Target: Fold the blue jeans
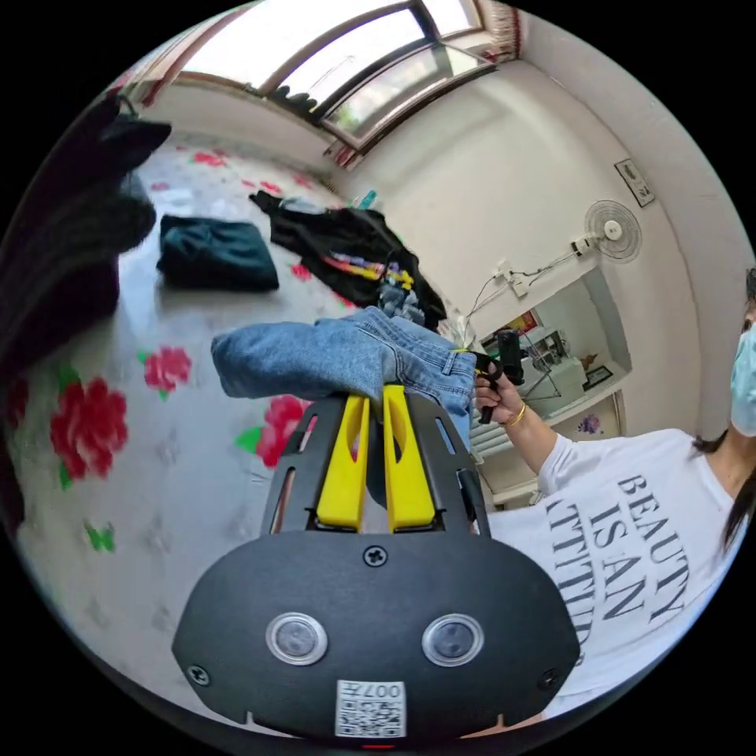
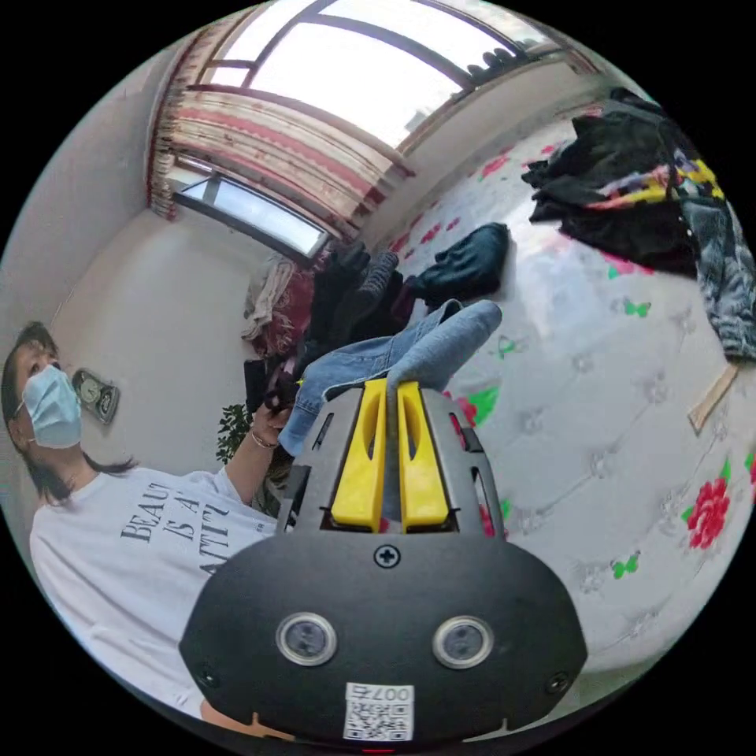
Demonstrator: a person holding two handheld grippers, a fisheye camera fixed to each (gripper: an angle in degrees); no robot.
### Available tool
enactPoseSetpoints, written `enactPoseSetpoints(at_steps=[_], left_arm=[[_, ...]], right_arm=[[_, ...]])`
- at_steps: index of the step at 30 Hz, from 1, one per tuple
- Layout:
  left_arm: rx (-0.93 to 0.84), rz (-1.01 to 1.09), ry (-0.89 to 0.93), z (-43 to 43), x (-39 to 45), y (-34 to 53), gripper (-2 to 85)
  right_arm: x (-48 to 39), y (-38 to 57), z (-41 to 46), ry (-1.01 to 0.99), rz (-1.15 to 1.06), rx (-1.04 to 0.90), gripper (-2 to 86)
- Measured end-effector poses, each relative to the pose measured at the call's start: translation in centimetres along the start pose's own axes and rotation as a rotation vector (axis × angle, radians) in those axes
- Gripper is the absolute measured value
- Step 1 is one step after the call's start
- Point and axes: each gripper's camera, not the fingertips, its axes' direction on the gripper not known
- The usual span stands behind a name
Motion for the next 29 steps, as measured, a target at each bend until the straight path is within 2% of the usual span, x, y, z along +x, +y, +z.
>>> enactPoseSetpoints(at_steps=[4,7,9,11,16,18,20,23,29], left_arm=[[0.085,0.09,-0.127,-2.1,-0.5,-9.7,2.3],[0.106,0.075,-0.34,-1.6,-2.6,-16.0,5.0],[0.061,0.003,-0.57,0.9,-5.7,-17.4,6.4],[-0.019,-0.063,-0.654,3.7,-8.0,-16.1,7.5],[-0.236,-0.09,-0.699,11.6,-10.7,-7.2,8.2],[-0.33,-0.05,-0.741,14.7,-9.6,-3.3,8.3],[-0.392,-0.015,-0.785,16.6,-8.1,-1.2,8.0],[-0.463,0.031,-0.866,19.0,-5.5,1.4,4.0],[-0.484,0.048,-0.921,21.7,-3.6,3.2,-0.7]], right_arm=[[-2.1,-10.2,0.2,0.031,-0.141,0.107,0.4],[-2.0,-17.9,3.3,0.144,-0.159,0.178,1.3],[1.0,-21.8,7.5,0.238,-0.091,0.169,2.3],[4.4,-22.7,11.1,0.279,-0.018,0.107,3.0],[12.5,-17.1,17.9,0.352,0.078,-0.115,4.2],[14.9,-13.7,18.8,0.502,0.061,-0.204,4.8],[15.7,-12.2,17.2,0.621,0.027,-0.177,5.2],[17.1,-12.7,10.6,0.833,0.019,0.008,6.0],[22.7,-18.2,-5.9,1.234,0.187,0.269,6.4]])
